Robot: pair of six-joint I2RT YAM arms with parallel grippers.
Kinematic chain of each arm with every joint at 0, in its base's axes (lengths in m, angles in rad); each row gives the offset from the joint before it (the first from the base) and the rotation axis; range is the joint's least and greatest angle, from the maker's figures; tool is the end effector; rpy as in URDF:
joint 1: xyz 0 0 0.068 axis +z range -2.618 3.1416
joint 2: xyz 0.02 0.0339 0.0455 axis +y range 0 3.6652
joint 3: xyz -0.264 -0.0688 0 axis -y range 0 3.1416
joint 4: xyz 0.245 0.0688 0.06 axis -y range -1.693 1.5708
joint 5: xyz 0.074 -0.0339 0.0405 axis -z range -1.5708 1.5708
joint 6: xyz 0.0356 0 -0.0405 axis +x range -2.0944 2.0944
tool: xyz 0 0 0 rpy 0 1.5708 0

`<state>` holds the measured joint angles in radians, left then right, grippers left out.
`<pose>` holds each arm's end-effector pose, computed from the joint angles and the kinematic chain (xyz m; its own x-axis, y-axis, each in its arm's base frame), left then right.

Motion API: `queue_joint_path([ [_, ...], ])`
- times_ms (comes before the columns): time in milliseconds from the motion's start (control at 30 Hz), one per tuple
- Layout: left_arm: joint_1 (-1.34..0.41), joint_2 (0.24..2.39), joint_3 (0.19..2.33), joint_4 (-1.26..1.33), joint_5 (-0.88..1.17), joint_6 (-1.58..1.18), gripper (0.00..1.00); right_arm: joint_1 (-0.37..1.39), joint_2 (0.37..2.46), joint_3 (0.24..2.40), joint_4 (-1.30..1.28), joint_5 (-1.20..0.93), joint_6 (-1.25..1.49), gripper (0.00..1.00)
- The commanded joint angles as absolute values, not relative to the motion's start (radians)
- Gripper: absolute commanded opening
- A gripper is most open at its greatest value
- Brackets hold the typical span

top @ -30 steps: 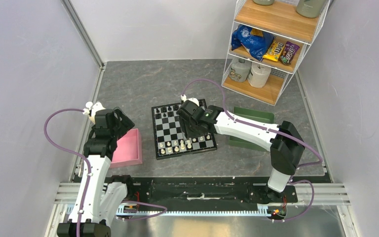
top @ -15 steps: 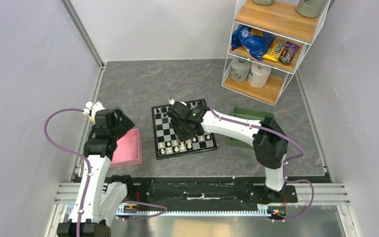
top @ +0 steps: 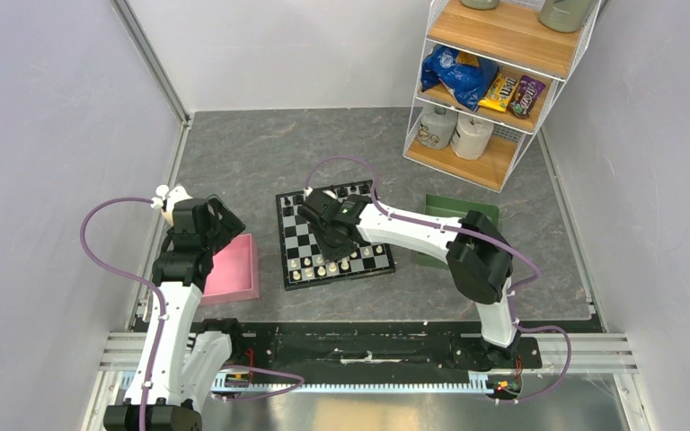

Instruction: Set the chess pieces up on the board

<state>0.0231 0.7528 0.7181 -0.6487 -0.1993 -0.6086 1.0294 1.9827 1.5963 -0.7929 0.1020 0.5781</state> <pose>0.1585 0.0107 0.2767 -0.4172 -0.5702 -0.7077 -0.5054 0.7927 -0.3408 0.2180 0.3555 0.2175 -0.8539 -0.3651 -0.3710 -0.4369 0.8901 0.1297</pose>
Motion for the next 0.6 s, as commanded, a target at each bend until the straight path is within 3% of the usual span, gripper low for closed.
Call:
queue_joint_path([
  [0,0.027,0.752,0.718,-0.62,-0.189,-0.586,0.89,1.034,1.999,1.647,-0.802,0.105,0.567,0.35],
  [567,0.027,0.753,0.715,-0.615,-0.186,-0.589,0.89,1.045,1.99,1.628,-0.81,0.077,0.557,0.22],
])
